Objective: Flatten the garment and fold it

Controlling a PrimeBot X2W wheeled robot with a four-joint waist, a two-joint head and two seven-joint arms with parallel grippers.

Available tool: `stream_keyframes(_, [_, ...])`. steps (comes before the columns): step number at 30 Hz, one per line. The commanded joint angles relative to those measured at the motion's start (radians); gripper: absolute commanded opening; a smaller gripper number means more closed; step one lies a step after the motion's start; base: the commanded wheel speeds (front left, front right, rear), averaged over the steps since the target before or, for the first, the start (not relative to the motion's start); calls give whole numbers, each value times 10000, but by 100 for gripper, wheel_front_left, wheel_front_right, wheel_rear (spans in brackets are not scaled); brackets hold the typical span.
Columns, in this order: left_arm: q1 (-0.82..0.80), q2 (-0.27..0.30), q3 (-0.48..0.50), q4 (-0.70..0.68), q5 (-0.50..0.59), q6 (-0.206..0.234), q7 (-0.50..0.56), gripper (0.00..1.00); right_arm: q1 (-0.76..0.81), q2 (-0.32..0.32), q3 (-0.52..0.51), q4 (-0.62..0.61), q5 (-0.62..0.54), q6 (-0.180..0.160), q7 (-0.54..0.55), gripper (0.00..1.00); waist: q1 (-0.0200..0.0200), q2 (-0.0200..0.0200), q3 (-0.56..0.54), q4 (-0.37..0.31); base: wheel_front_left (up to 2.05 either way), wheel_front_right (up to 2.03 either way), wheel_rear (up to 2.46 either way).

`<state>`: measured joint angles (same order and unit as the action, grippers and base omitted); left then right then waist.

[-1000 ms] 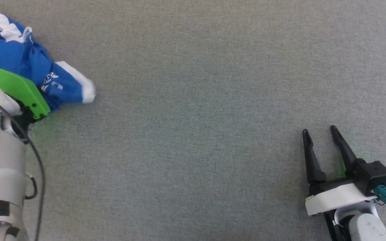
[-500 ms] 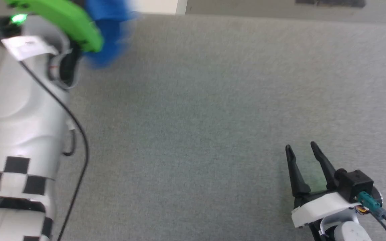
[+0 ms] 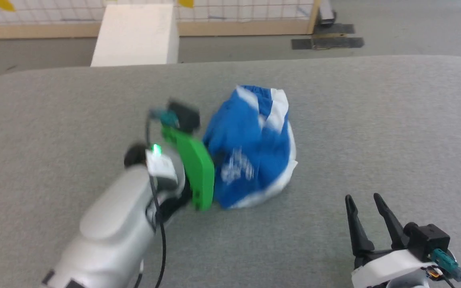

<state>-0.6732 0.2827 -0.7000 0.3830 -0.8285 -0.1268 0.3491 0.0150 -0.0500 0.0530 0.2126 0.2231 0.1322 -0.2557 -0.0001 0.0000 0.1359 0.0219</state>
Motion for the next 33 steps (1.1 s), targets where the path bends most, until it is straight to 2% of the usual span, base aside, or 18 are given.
stream_keyframes(1, [459, 190, -231, 156, 18, -37, 302, 0, 129, -3, -17, -55, 88, -15, -59, 100, 1, 0, -322, -510, 0, 0, 0])
stream_keyframes(5, [1477, 365, -906, 526, -192, -9, 1330, 0, 271, -3, -62, -51, 161, -15, -59, 100, 1, 0, -422, -644, 0, 0, 0])
stream_keyframes(9, [1969, 318, -699, 429, -563, 233, 1207, 0, 400, -3, -97, -32, 215, -15, -60, 100, 1, 0, -579, -619, 0, 0, 0])
stream_keyframes(10, [2036, 282, -544, 315, -696, 306, 1068, 90, 416, -3, -118, -30, 241, -15, -60, 100, 1, 0, -618, -571, 0, 0, 0])
stream_keyframes(11, [2073, 259, -373, 191, -807, 366, 889, 100, 427, -3, -124, -28, 263, -15, -60, 100, 1, 0, -665, -530, 0, 0, 0])
stream_keyframes(17, [2486, 282, 1198, -644, -1698, 824, -646, 100, 523, -3, -162, 24, 376, -15, -60, 100, 1, 0, -1051, -223, 0, 0, 0])
stream_keyframes(20, [2791, 484, 1995, -901, -1668, 997, -1966, 100, 543, -3, -134, 88, 372, -15, -60, 100, 1, 0, -1245, -82, 0, 0, 0])
stream_keyframes(23, [3142, 827, 2425, -995, -830, 1220, -3728, 100, 527, -3, -186, 115, 383, -15, -60, 100, 1, 0, -1397, 53, 0, 0, 0])
stream_keyframes(26, [3645, 1017, 2769, -966, 249, 1659, -5681, 100, 491, -3, -178, 161, 366, -15, -60, 100, 1, 0, -1459, 155, 0, 0, 0])
stream_keyframes(29, [4233, 1036, 3016, -1044, 1409, 1963, -6083, 100, 426, -3, -38, 312, 303, -15, -60, 100, 1, 0, -1481, 212, 0, 0, 0])
stream_keyframes(33, [5200, 518, 3970, -2065, 2917, 2085, -6103, 100, 206, -3, 57, 822, 318, -15, -54, 100, 1, 0, -1391, 222, 0, 0, 0])
